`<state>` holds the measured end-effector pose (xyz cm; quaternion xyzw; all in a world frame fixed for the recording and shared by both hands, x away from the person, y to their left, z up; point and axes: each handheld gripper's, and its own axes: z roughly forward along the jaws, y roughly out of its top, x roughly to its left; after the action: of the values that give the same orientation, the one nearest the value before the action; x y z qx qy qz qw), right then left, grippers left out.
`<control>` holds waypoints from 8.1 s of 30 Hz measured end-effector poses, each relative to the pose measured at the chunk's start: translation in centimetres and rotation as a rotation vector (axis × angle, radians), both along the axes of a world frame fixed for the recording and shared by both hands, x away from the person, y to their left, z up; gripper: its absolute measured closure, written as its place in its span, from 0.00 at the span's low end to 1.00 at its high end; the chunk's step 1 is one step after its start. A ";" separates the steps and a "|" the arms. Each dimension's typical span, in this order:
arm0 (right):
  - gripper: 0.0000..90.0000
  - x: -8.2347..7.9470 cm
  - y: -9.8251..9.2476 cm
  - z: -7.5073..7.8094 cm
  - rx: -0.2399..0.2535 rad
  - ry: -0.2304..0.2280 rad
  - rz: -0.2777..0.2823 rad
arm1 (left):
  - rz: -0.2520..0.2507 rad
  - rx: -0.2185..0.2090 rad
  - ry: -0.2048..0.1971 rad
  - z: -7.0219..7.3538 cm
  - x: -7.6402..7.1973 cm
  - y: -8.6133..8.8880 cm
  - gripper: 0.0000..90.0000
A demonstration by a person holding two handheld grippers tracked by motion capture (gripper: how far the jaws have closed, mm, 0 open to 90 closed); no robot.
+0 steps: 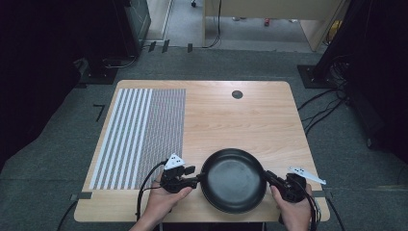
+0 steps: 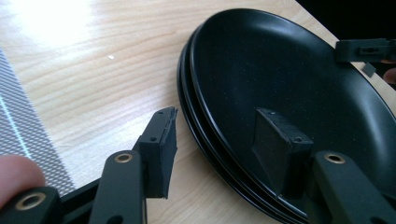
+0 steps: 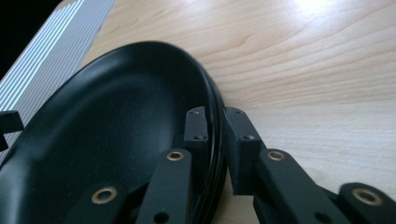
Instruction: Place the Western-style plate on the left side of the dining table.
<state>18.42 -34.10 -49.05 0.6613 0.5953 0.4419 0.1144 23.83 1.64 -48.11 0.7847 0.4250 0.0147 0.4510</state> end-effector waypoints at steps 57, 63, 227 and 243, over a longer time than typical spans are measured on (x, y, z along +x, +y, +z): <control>0.92 0.6 1.6 -1.5 0.165 0.034 0.043 | 0.001 0.033 0.012 0.5 -0.1 0.7 0.65; 0.92 0.8 1.6 -1.8 0.211 0.052 0.036 | -0.033 0.039 0.025 0.3 -0.2 0.8 0.66; 0.93 26.3 28.2 -1.8 0.200 0.200 0.174 | 0.674 -0.210 0.163 -3.2 13.3 24.3 0.84; 0.93 26.5 29.4 -2.1 0.182 0.167 0.152 | 0.712 -0.192 0.122 -3.8 13.5 24.4 0.78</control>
<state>44.91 -4.72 -51.18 0.6562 0.6087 0.4449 -0.0297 37.37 26.06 -51.93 0.5414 0.6968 0.0841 0.4629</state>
